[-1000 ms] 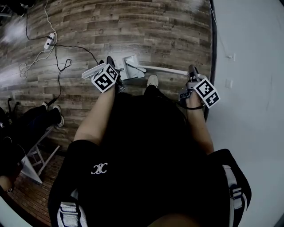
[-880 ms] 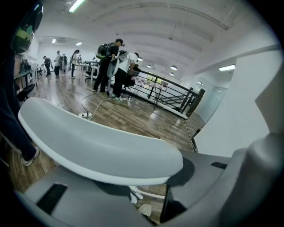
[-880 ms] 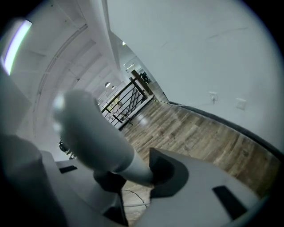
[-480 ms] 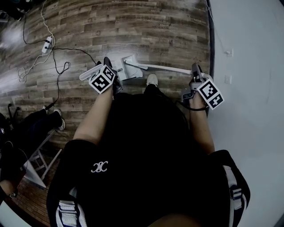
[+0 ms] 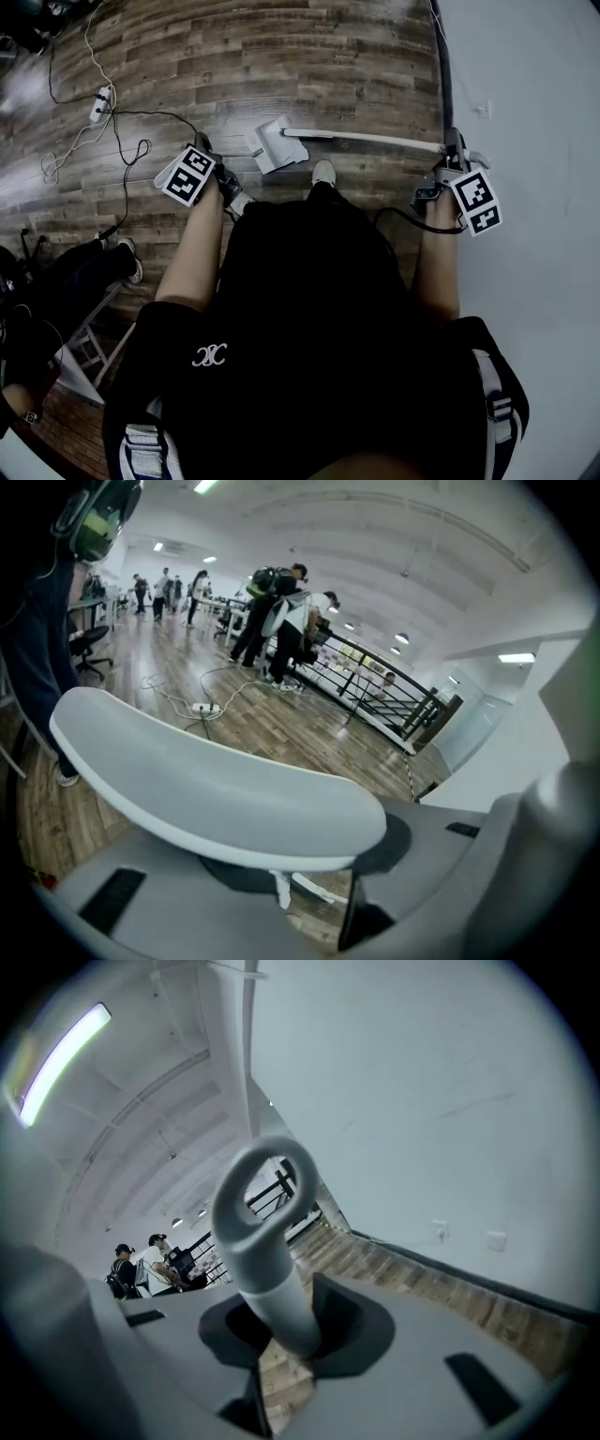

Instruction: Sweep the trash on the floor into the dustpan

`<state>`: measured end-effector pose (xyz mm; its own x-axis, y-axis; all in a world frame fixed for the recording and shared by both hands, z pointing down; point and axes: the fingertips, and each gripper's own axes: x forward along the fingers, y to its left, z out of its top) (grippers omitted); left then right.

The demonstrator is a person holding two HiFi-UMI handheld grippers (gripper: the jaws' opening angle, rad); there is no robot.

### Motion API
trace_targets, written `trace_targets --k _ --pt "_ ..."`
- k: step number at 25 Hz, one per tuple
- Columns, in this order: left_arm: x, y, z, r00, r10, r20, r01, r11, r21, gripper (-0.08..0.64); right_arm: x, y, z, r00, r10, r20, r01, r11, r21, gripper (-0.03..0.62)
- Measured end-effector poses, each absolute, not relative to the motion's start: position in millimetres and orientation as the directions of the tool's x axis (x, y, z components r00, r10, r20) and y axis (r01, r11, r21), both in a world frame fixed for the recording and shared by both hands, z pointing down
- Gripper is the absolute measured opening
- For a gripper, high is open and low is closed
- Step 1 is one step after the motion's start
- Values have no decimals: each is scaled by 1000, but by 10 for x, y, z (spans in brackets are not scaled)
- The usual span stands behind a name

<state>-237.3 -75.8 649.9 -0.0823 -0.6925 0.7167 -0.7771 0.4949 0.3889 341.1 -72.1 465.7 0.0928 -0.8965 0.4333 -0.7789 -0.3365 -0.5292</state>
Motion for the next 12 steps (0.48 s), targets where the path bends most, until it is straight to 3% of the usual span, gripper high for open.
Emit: trace_targets --k 12 --pt "-2689 -815 6208 -79 -701 709 -677 560 478 153 3705 -955 3411 231 -957 178 -916 -275 -292 63"
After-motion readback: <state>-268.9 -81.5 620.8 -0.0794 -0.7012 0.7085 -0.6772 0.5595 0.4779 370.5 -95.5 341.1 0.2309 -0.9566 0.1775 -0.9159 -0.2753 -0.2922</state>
